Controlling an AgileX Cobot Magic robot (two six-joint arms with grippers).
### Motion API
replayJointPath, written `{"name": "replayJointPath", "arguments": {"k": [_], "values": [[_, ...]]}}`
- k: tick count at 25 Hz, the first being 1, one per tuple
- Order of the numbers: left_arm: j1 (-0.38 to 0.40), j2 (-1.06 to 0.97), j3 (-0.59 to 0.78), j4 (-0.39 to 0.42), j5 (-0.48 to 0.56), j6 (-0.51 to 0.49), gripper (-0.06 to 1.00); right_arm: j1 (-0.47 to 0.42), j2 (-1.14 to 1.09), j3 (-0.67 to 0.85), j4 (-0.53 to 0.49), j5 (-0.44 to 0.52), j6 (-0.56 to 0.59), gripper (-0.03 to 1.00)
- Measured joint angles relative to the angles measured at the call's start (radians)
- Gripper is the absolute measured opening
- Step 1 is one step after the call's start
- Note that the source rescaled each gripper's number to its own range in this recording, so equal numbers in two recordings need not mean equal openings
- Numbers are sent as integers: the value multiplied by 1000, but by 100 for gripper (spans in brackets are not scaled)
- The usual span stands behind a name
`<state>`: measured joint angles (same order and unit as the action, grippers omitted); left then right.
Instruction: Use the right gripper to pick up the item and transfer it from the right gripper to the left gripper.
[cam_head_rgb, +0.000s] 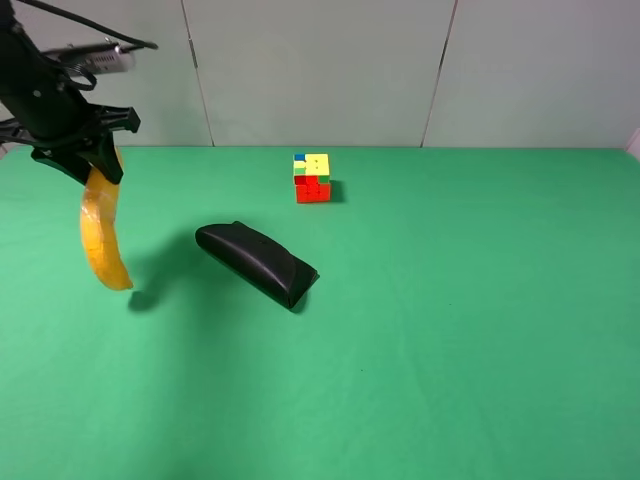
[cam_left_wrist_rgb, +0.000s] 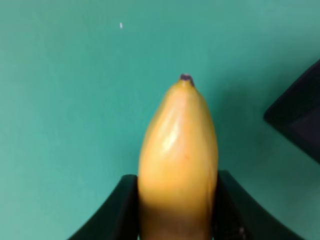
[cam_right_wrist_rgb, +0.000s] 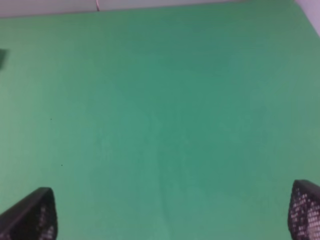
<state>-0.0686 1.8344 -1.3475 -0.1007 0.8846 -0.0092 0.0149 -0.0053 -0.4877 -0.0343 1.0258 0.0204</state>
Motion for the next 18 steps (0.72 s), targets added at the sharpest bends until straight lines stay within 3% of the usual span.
{"name": "replayJointPath", "arguments": {"k": [5,18], "values": [[0,104,-85,1,65,9,0,0,0,0,0,0,0,100],[0,164,-126,1,67,9,0,0,0,0,0,0,0,100]]}}
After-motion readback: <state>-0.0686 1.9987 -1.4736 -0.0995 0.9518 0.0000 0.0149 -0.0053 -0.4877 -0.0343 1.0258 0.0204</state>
